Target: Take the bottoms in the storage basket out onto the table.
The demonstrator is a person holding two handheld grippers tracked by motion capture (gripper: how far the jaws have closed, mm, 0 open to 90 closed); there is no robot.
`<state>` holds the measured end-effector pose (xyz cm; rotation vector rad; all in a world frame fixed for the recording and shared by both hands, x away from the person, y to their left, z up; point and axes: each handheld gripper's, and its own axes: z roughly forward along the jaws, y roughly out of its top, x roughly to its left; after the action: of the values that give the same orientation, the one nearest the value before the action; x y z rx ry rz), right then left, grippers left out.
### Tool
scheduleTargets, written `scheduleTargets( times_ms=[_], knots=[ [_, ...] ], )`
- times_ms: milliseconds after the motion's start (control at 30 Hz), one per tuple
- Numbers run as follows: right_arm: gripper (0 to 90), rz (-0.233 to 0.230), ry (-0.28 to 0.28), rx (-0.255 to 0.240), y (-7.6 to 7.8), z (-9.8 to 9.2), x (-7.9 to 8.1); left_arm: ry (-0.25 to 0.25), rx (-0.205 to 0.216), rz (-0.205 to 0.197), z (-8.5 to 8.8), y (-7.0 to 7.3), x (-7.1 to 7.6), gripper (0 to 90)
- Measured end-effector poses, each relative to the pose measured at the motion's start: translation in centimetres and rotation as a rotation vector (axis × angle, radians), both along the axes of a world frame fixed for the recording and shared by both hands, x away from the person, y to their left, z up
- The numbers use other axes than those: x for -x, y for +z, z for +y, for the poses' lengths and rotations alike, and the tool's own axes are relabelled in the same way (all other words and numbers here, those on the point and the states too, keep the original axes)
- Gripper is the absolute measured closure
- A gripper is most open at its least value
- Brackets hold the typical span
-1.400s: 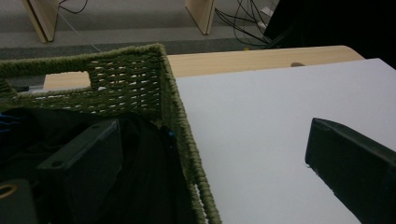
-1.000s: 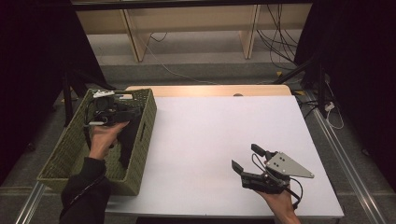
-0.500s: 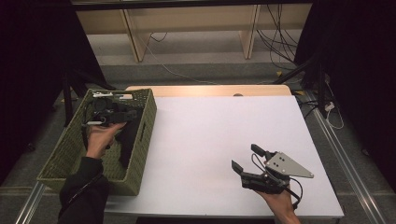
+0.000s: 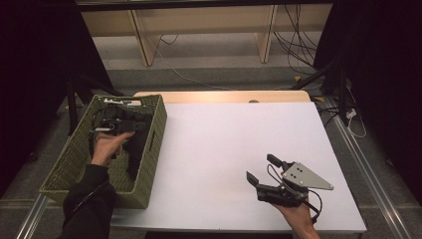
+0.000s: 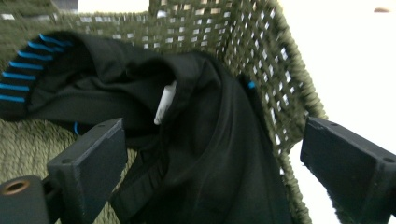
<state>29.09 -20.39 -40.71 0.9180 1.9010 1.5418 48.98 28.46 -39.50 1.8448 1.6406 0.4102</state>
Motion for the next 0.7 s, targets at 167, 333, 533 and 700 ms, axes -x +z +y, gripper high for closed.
scheduleTargets(
  times_ms=[167, 333, 533, 700],
  knots=[
    [17.7, -0.003, 0.003, -0.001, 0.0, 0.0, 0.0, -0.015, -0.003, 0.064, -0.2, -0.9, -0.4, 7.6],
    [17.7, -0.001, 0.005, -0.002, -0.1, 0.1, -0.1, -0.027, -0.004, 0.107, -0.5, -1.6, -0.6, 7.8],
    [17.7, 0.000, 0.004, -0.002, -0.1, 0.1, -0.1, -0.039, -0.009, 0.137, -0.6, -2.1, -0.8, 7.8],
    [17.7, -0.002, 0.004, -0.004, -0.1, 0.1, -0.1, -0.049, -0.017, 0.176, -0.7, -2.8, -0.9, 7.8]
  ],
)
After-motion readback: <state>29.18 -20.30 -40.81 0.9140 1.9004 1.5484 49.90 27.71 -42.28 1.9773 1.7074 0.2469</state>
